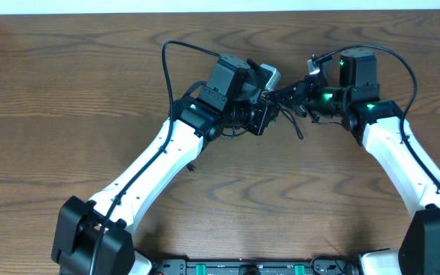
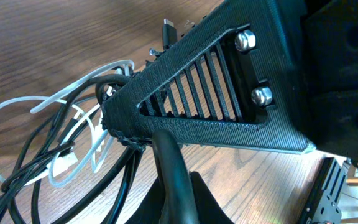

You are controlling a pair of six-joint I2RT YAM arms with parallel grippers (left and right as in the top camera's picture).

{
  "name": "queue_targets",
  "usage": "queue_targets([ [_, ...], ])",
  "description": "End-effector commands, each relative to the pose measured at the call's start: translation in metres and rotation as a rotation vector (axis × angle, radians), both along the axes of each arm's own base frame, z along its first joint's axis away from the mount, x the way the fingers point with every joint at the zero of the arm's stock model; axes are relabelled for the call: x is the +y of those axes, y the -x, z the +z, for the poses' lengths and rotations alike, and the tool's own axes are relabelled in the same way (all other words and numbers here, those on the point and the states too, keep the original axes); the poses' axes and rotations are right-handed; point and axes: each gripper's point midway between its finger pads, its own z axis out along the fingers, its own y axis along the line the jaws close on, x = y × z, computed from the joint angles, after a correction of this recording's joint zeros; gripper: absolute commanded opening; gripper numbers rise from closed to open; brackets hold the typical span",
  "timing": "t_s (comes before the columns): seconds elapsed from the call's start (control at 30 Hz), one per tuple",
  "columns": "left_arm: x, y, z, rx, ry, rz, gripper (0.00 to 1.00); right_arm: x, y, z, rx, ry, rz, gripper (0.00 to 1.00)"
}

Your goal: Untangle cables

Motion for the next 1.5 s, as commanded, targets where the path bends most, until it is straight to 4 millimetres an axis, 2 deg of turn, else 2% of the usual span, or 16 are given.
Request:
queue_targets([
  [0.0, -0.005, 0.000, 0.003, -0.002, 0.009, -0.008, 0.08, 0.016, 0.012, 0.008, -0.033, -0.006, 0.068, 0.01],
  [0.27, 0.001, 0.005, -0.007, 0.038, -0.030, 0.001, 0.08, -0.018, -0.013, -0.010, -0.068, 0.142, -0.084, 0.01],
  [0.4, 0.002, 0.007, -0.008, 0.046, -0.035, 0.001, 0.08, -0.047, -0.021, -0.030, -0.056, 0.290, -0.176, 0.01],
  [0.5, 0.003, 0.008, -0.010, 0.056, -0.042, 0.001, 0.08, -0.064, -0.021, -0.041, -0.036, 0.371, -0.220, 0.01],
  [0.9, 0.003, 0.008, -0.010, 0.056, -0.042, 0.001, 0.08, -0.097, -0.015, -0.061, 0.035, 0.508, -0.298, 0.01],
  [1.07, 0.003, 0.009, -0.010, 0.059, -0.043, 0.001, 0.08, -0.101, -0.011, -0.065, 0.059, 0.528, -0.306, 0.01],
  [1.17, 0.004, 0.010, -0.011, 0.063, -0.046, 0.001, 0.08, -0.090, -0.009, -0.061, 0.086, 0.449, -0.286, 0.01],
  [1.23, 0.004, 0.010, -0.012, 0.066, -0.048, 0.001, 0.08, -0.074, -0.006, -0.050, 0.085, 0.325, -0.221, 0.01],
  [1.33, 0.004, 0.011, -0.012, 0.070, -0.050, 0.001, 0.08, -0.062, -0.004, -0.031, 0.072, 0.173, -0.149, 0.01],
  [1.47, 0.005, 0.012, -0.013, 0.074, -0.053, 0.001, 0.08, -0.068, -0.003, -0.018, 0.072, 0.071, -0.124, 0.01],
])
